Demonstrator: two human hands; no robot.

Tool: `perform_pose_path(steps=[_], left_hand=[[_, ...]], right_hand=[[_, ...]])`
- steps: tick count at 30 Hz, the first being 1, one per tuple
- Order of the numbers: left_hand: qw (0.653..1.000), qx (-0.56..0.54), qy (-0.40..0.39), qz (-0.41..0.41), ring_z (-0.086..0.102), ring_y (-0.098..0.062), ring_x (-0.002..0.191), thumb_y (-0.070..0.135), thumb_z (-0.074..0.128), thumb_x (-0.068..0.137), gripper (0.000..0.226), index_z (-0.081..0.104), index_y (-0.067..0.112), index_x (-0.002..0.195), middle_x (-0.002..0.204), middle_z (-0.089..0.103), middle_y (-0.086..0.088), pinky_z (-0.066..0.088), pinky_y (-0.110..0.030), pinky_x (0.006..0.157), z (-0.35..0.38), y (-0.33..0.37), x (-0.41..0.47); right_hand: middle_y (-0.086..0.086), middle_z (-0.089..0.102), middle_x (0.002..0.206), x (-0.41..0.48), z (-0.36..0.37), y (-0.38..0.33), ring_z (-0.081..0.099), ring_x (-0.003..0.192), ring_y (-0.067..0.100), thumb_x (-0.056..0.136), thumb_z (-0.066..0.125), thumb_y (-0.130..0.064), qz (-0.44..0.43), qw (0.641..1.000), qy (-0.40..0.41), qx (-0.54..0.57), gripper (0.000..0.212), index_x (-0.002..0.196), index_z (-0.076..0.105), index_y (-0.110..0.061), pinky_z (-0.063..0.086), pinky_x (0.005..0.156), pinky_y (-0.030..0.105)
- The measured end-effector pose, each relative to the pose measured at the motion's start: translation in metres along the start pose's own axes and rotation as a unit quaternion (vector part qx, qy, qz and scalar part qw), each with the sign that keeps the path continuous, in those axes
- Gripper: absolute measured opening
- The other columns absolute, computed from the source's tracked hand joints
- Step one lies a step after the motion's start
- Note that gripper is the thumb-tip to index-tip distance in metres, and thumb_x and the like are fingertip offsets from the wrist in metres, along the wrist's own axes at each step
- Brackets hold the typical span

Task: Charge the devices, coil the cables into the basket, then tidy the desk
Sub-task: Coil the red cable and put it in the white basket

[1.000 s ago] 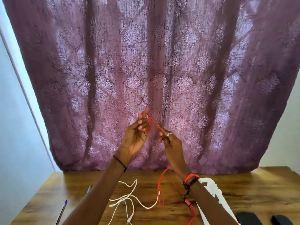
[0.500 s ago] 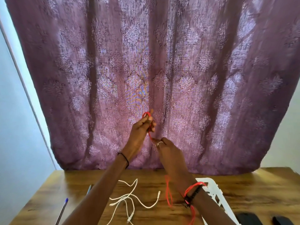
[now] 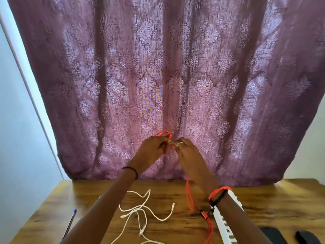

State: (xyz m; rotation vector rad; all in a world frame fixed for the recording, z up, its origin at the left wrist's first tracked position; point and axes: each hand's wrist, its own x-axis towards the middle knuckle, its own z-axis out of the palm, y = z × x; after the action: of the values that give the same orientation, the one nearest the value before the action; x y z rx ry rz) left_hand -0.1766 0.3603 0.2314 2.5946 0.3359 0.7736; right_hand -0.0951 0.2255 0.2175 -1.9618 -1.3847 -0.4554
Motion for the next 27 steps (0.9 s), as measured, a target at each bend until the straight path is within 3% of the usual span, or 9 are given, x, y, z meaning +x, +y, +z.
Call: perform_pose_path(steps=[2,4,7,10,12,14,17,20,27], left_hand=[[0.993,-0.114,-0.019,-0.030,0.059,-0.024,0.062,0.034,0.041,0.082,0.037,0.068,0.013,0.097,0.064,0.065,-0.006,0.051,-0.042,0.070,0.004,-0.010,-0.003],[0.979,-0.194,-0.032,-0.050,0.050,-0.018,0.054,0.029,0.047,0.083,0.030,0.069,0.009,0.092,0.051,0.057,0.007,0.046,-0.039,0.062,0.007,-0.019,-0.007],[0.954,-0.283,-0.070,-0.072,0.044,-0.011,0.051,0.022,0.050,0.086,0.017,0.065,0.016,0.081,0.047,0.054,0.010,0.036,-0.031,0.056,0.007,-0.026,-0.010],[0.930,-0.337,-0.114,-0.090,0.040,-0.001,0.049,0.006,0.044,0.094,0.026,0.058,-0.008,0.111,0.050,0.054,0.012,0.033,-0.019,0.054,0.006,-0.024,-0.014],[0.904,-0.389,-0.154,-0.087,0.040,0.002,0.051,-0.003,0.031,0.096,0.035,0.041,-0.009,0.129,0.056,0.059,0.016,0.033,-0.012,0.051,0.004,-0.018,-0.015],[0.860,-0.471,-0.178,-0.083,0.039,0.002,0.052,-0.004,0.029,0.095,0.037,0.037,-0.010,0.132,0.061,0.061,0.016,0.033,-0.011,0.049,0.003,-0.015,-0.017],[0.775,-0.598,-0.187,-0.081,0.038,-0.002,0.052,0.006,0.046,0.088,0.042,0.046,-0.013,0.126,0.061,0.046,0.009,0.037,-0.013,0.050,0.002,-0.014,-0.019],[0.698,-0.689,-0.179,-0.077,0.037,-0.003,0.048,0.014,0.065,0.078,0.050,0.054,-0.010,0.121,0.059,0.040,0.006,0.037,-0.015,0.049,0.001,-0.011,-0.018],[0.554,-0.823,-0.097,-0.077,0.040,-0.004,0.048,0.007,0.072,0.071,0.057,0.053,-0.009,0.123,0.060,0.043,0.004,0.042,-0.015,0.047,0.001,0.002,-0.005]], right_hand=[[0.015,0.065,0.090,0.006,-0.005,0.007,0.056,0.087,0.021,0.084,0.052,-0.006,-0.017,0.999,0.035,0.036,0.022,0.097,0.070,-0.002,0.037,0.079,0.023],[0.015,0.067,0.078,0.013,-0.007,0.021,0.062,0.076,0.031,0.083,0.051,-0.022,-0.019,0.997,0.055,0.043,0.031,0.084,0.072,0.001,0.042,0.071,0.029],[0.013,0.066,0.075,0.019,-0.012,0.035,0.057,0.074,0.018,0.084,0.053,-0.022,-0.010,0.996,0.067,0.064,0.029,0.094,0.074,-0.004,0.043,0.066,0.027],[0.008,0.067,0.077,0.025,-0.018,0.041,0.055,0.078,0.009,0.083,0.058,-0.015,-0.025,0.990,0.085,0.108,0.024,0.102,0.072,-0.011,0.038,0.068,0.009],[0.002,0.068,0.082,0.030,-0.020,0.042,0.058,0.078,0.001,0.084,0.060,-0.015,-0.016,0.983,0.077,0.163,0.021,0.102,0.072,-0.012,0.039,0.071,0.006],[-0.003,0.069,0.085,0.033,-0.022,0.041,0.060,0.078,-0.003,0.085,0.063,-0.014,0.023,0.970,0.062,0.235,0.018,0.100,0.072,-0.013,0.040,0.071,0.007],[-0.012,0.071,0.076,0.035,-0.022,0.037,0.061,0.068,0.000,0.084,0.064,-0.011,0.092,0.932,0.061,0.346,0.017,0.099,0.072,-0.013,0.041,0.067,0.010],[-0.009,0.068,0.065,0.033,-0.013,0.035,0.042,0.048,0.000,0.085,0.061,-0.007,0.146,0.882,0.078,0.441,0.016,0.098,0.071,-0.010,0.034,0.050,0.010],[-0.006,0.063,0.053,0.022,0.021,0.024,0.029,0.036,0.001,0.089,0.057,-0.003,0.214,0.837,0.085,0.496,0.018,0.102,0.067,-0.010,0.025,0.037,0.014]])
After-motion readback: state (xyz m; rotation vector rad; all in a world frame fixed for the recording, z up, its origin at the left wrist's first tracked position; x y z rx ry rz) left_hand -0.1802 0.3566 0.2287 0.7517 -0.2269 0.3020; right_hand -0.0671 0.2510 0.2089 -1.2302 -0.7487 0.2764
